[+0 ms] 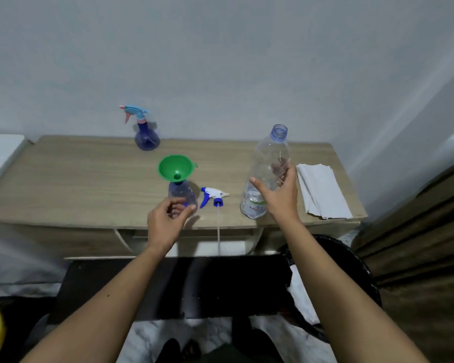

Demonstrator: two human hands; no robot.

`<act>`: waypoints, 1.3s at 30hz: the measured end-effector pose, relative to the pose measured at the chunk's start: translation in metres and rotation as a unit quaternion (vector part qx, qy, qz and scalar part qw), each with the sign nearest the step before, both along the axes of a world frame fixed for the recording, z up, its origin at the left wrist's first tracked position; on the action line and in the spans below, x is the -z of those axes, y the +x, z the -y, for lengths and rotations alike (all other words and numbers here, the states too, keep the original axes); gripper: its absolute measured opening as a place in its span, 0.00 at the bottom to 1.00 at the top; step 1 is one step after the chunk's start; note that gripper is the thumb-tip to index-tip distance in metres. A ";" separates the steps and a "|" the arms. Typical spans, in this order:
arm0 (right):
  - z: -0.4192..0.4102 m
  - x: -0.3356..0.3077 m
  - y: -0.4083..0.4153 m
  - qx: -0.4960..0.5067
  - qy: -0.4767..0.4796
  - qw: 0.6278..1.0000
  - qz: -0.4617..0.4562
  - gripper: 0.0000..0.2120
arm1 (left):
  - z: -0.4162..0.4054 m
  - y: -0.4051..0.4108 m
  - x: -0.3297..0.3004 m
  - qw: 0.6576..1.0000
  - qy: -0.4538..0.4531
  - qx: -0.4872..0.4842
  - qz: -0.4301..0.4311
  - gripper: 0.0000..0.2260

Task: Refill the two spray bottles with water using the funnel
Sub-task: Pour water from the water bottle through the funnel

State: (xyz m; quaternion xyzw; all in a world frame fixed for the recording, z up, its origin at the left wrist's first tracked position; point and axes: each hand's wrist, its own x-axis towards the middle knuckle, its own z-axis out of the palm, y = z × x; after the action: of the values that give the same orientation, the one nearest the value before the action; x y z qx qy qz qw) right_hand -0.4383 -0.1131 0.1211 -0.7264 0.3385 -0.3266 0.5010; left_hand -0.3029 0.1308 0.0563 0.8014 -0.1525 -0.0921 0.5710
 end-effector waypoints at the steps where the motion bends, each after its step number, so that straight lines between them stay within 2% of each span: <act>1: -0.003 -0.001 0.001 0.004 -0.004 1.000 0.005 0.39 | -0.007 0.005 0.001 0.999 0.014 -0.028 0.007 0.12; 3: -0.008 -0.004 0.002 0.007 -0.004 1.000 0.011 0.38 | -0.019 0.016 0.003 0.996 0.034 -0.075 0.018 0.17; 5: -0.014 -0.004 0.000 0.008 -0.010 1.000 0.015 0.37 | -0.026 0.027 0.003 0.995 0.044 -0.082 0.037 0.24; 11: -0.031 -0.008 -0.005 -0.007 -0.029 0.999 0.022 0.38 | -0.021 0.051 -0.008 0.998 -0.003 0.014 0.054 0.37; 16: -0.045 -0.028 -0.011 -0.049 -0.052 0.997 0.003 0.36 | -0.009 0.058 -0.011 0.997 -0.027 0.074 0.028 0.28; 22: -0.061 -0.041 -0.018 -0.091 -0.100 0.989 -0.062 0.36 | -0.007 0.059 -0.002 0.997 -0.021 0.068 0.024 0.20; 35: -0.066 -0.059 -0.017 -0.125 -0.156 0.972 -0.123 0.44 | -0.006 0.060 -0.001 0.997 -0.027 0.071 0.022 0.18; 39: -0.066 -0.071 -0.010 -0.169 -0.192 0.951 -0.175 0.43 | -0.007 0.061 -0.003 0.997 -0.030 0.069 0.013 0.18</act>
State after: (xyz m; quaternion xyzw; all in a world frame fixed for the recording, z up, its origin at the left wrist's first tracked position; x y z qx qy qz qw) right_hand -0.4481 -0.0474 0.1922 -0.9012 0.2237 -0.1636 0.3333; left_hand -0.2424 0.1378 0.0591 0.7727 -0.2174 -0.1158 0.5851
